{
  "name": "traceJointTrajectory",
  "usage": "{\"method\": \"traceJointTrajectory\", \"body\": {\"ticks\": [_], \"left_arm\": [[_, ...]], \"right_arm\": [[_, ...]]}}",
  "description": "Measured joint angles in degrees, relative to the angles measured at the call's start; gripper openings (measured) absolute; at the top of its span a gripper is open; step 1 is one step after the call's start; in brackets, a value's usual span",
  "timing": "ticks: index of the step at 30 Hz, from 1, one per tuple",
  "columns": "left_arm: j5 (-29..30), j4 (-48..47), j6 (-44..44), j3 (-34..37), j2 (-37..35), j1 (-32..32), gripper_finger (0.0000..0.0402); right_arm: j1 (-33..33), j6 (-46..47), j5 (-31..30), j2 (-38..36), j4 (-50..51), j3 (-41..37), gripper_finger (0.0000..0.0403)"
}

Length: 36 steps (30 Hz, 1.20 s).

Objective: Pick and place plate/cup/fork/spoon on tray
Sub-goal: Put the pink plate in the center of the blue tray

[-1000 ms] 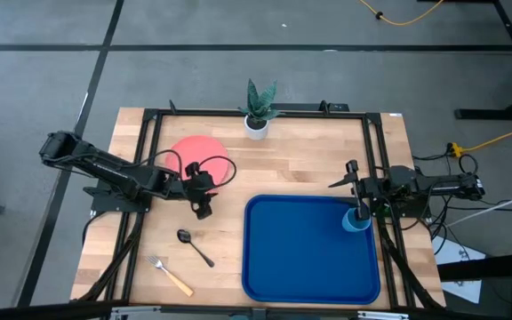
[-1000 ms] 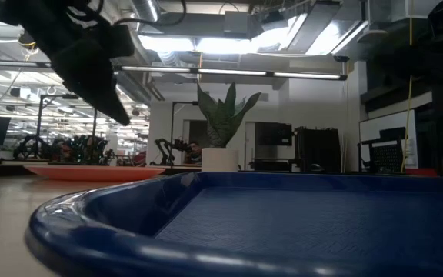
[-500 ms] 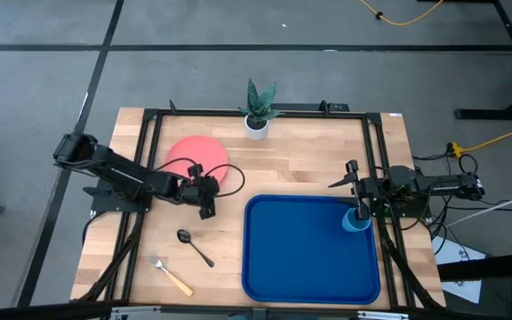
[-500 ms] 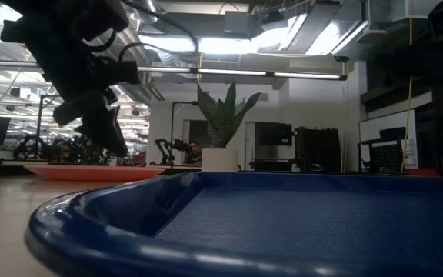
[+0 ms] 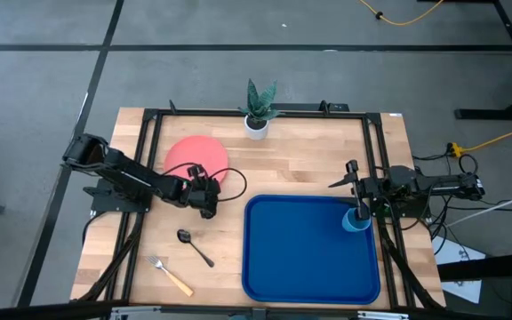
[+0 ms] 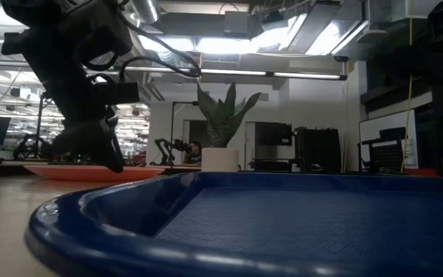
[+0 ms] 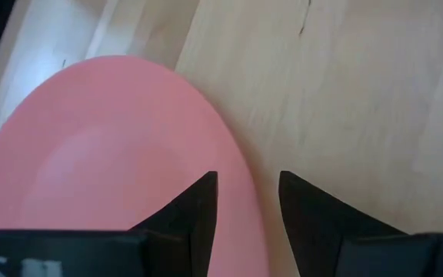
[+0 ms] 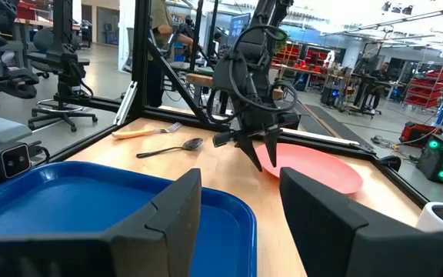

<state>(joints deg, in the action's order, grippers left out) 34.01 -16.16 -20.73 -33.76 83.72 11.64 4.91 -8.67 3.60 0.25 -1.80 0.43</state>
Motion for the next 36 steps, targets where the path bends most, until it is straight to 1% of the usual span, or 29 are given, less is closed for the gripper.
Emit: {"method": "traceJointTrajectory", "body": {"ticks": [7,9,13,14,16,19,21,24,27,30,32,36], "left_arm": [[-0.1,-1.36,-0.42,-0.02,3.25,0.0,0.0133],[0.65,-1.09,-1.75,-0.16,4.41,0.08,0.0133],[3.93,-1.27,-4.52,-0.15,5.29,0.08,0.0129],[4.61,-1.27,-4.51,-0.15,5.38,0.04,0.0122],[6.51,-1.61,-4.63,-0.15,5.38,-0.02,0.0094],[7.73,-1.64,-4.66,-0.98,5.38,-0.02,0.0025],[7.64,-2.23,-4.48,-2.3,5.38,-0.01,0.0011],[4.77,-6.3,-2.03,-7.15,4.78,0.68,0.0004],[3.15,-13.71,0.18,-14.78,4.68,2.8,0.0002],[4.73,-22.73,2.21,-23.79,4.68,6.02,0.0002],[6.06,-26.48,3.34,-29.28,4.66,8.48,0.0001],[6.58,-26.83,6.59,-37.48,4.66,12.85,0.0001]], "right_arm": [[0.0,0.0,0.02,-0.01,0.02,-0.01,0.0182],[0.0,0.01,0.01,-0.02,0.01,0.0,0.0182],[0.0,0.01,0.02,-0.02,0.02,0.0,0.0182],[0.0,0.01,0.03,-0.02,0.0,-0.02,0.0182],[0.0,0.01,0.04,-0.02,0.02,0.0,0.0182],[0.0,0.01,0.04,-0.02,0.02,-0.02,0.0182],[0.0,0.01,0.04,-0.02,0.02,0.0,0.0182],[0.0,0.01,0.03,-0.02,0.02,-0.02,0.0182],[0.0,0.01,0.04,-0.02,0.02,0.0,0.0182],[-0.01,0.0,0.02,-0.02,0.02,0.0,0.0182],[0.0,0.01,0.02,-0.02,0.02,0.0,0.0182],[0.0,0.01,0.02,-0.02,0.02,0.0,0.0182]]}}
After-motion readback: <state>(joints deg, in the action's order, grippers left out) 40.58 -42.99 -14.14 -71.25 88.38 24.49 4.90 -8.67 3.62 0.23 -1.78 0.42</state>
